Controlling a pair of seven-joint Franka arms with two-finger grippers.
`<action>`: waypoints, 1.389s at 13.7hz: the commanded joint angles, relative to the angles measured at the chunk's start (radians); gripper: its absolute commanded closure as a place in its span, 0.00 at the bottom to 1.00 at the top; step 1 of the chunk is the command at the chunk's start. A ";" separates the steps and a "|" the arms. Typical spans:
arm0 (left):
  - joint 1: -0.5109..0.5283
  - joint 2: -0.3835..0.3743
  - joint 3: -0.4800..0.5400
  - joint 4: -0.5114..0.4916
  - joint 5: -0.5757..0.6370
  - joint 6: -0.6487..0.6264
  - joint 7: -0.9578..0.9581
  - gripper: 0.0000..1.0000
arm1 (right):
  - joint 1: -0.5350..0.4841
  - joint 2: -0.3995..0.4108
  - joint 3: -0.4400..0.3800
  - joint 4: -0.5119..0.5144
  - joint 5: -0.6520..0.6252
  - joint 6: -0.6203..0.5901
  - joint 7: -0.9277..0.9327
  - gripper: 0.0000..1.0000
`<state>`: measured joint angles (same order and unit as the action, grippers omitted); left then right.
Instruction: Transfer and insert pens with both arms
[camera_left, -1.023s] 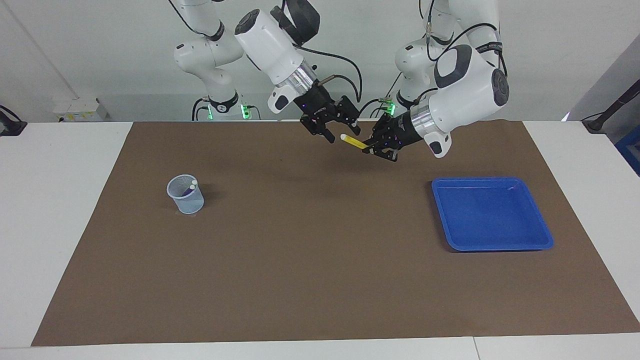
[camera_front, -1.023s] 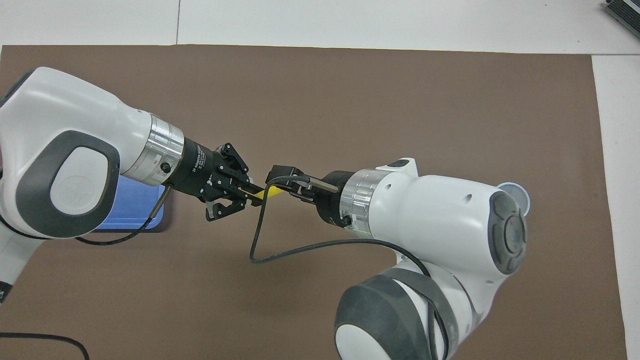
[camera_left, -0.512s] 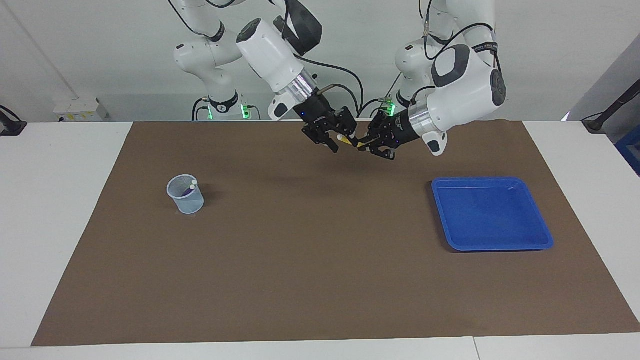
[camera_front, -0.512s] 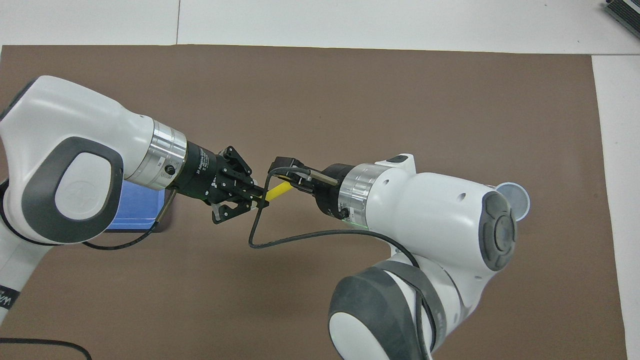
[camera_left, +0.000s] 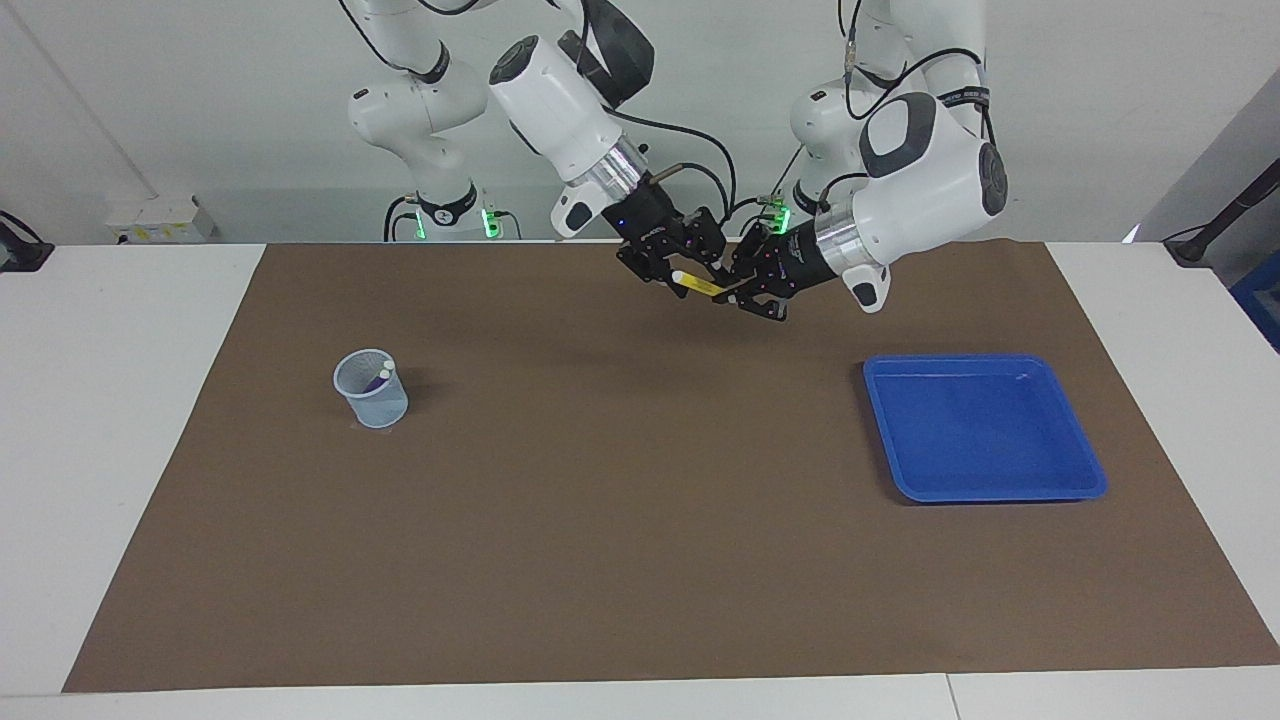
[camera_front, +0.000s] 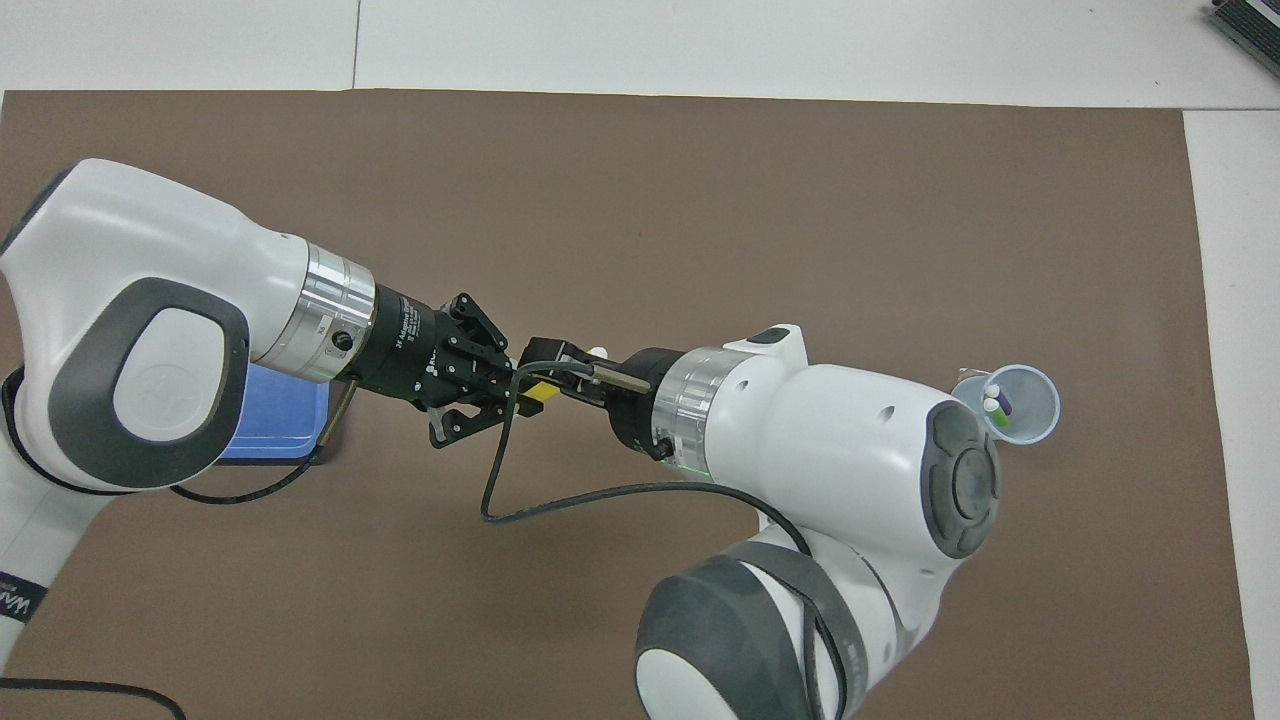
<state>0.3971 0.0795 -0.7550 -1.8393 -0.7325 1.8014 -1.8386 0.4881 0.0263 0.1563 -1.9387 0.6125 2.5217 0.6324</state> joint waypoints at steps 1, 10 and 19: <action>-0.001 -0.046 0.013 -0.037 -0.030 0.016 -0.005 1.00 | -0.006 -0.017 0.000 -0.022 0.016 0.011 -0.022 0.33; -0.006 -0.047 0.011 -0.037 -0.036 0.016 -0.007 1.00 | -0.029 -0.026 0.000 -0.043 0.016 0.002 -0.068 1.00; -0.006 -0.076 0.014 -0.060 -0.033 0.029 0.030 0.00 | -0.097 -0.040 -0.007 -0.066 -0.003 -0.091 -0.251 1.00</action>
<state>0.3941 0.0527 -0.7549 -1.8521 -0.7405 1.8127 -1.8365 0.4510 0.0207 0.1471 -1.9753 0.6098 2.4958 0.5027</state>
